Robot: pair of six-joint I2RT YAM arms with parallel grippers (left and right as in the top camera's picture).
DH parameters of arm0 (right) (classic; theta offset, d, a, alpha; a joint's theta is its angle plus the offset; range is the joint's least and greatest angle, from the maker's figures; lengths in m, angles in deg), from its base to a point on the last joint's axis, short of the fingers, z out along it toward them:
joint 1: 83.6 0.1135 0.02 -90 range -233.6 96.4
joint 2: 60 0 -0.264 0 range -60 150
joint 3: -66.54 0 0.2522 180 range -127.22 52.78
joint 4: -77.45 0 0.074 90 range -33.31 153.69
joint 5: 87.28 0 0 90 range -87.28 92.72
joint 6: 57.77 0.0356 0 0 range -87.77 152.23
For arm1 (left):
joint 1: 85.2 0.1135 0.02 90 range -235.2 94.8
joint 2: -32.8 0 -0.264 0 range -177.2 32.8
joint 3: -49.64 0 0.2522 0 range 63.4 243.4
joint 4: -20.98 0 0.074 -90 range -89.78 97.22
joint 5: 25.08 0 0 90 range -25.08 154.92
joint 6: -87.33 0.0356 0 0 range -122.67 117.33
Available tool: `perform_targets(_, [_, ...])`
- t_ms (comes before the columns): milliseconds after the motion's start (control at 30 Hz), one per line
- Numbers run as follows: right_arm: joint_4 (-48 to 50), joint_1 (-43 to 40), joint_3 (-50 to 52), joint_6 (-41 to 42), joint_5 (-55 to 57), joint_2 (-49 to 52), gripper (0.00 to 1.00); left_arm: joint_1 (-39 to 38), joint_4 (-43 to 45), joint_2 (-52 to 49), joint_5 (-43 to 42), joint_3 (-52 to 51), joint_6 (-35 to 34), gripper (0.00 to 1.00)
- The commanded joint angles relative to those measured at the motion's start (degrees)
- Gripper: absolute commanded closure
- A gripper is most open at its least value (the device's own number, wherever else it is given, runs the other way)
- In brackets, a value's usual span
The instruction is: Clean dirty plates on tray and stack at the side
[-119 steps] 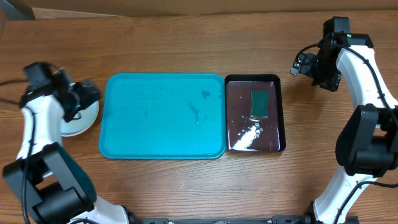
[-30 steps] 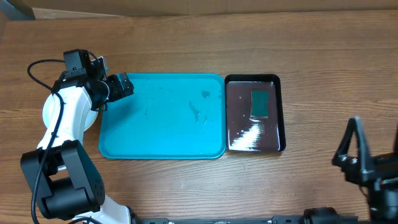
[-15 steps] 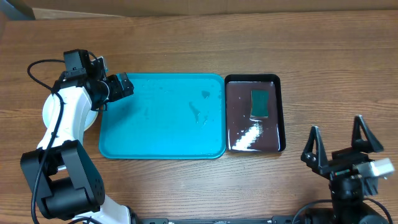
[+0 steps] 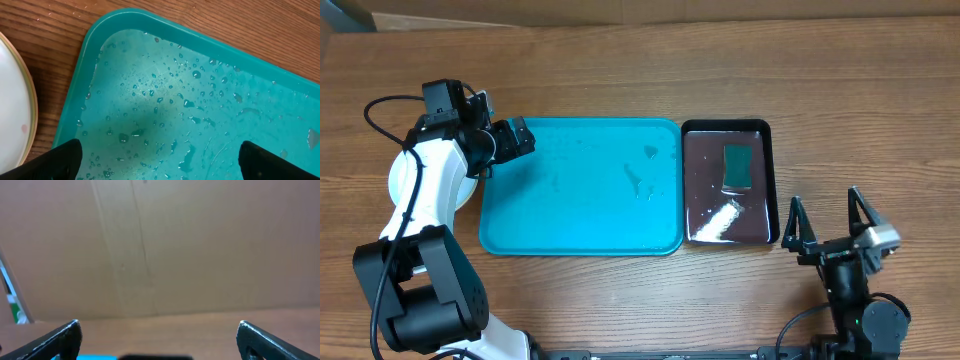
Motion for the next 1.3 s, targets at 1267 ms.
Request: perform_targets(1267, [-13.46,-0.09,0.61,-7.54,0.76,-0.68,0.0,-0.11,0.22,-0.2,-0.66,-0.07,1.07,0.0])
